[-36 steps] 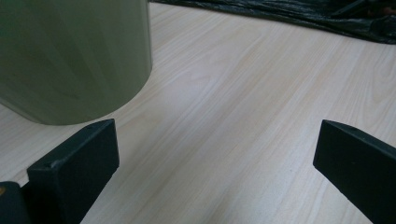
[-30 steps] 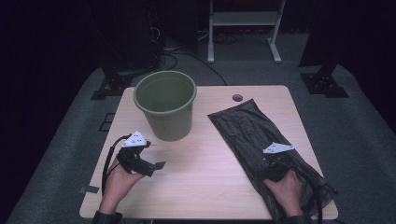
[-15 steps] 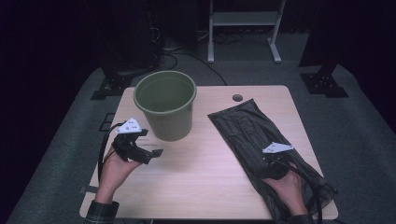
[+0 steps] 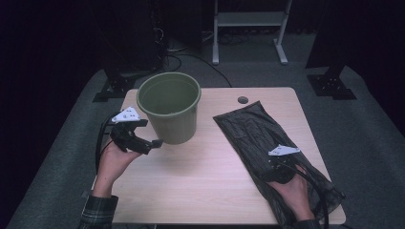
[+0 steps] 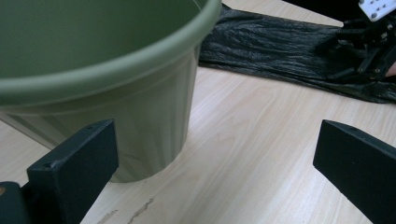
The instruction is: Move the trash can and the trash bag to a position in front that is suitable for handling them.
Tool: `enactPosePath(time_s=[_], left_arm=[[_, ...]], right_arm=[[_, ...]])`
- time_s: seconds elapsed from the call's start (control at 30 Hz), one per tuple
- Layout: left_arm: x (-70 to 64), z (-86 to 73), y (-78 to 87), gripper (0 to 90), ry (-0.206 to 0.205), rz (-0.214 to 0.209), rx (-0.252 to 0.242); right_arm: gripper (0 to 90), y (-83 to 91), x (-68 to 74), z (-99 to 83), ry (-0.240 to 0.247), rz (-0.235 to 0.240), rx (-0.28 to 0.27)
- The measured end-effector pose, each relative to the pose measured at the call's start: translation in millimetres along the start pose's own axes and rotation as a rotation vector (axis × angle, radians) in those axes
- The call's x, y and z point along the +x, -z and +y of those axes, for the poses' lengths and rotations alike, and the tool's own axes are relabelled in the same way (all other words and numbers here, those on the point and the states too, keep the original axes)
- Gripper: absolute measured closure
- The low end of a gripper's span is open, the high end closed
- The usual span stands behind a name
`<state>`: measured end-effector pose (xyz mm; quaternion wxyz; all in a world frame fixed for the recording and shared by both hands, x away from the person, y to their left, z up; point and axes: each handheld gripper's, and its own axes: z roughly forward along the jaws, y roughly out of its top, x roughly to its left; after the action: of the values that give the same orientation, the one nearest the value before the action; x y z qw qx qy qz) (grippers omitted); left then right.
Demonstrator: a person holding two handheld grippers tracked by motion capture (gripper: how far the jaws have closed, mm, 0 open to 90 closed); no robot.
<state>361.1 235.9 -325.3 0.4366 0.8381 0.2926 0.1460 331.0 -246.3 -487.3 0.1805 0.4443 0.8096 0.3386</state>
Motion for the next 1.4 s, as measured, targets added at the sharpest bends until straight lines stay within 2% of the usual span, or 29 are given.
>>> enactPosePath(time_s=[0.33, 0.87, 1.27, 1.4], left_arm=[[12.9, 10.8, 5.2, 0.0, 0.02, 0.001, -0.02], [34.5, 34.9, 7.1, 0.0, 0.021, 0.036, -0.012], [66.8, 45.5, 3.0, 0.0, 0.053, 0.076, 0.0], [72.6, 45.8, 1.0, 0.0, 0.06, 0.09, 0.006]], right_arm=[[0.0, -0.1, 2.0, -0.1, -0.017, -0.015, 0.0], [0.0, -0.2, 2.3, 0.0, -0.019, -0.017, 0.0], [0.0, -0.2, 2.4, 0.1, -0.02, -0.018, 0.0], [0.0, -0.3, 2.4, 0.1, -0.02, -0.018, 0.0]])
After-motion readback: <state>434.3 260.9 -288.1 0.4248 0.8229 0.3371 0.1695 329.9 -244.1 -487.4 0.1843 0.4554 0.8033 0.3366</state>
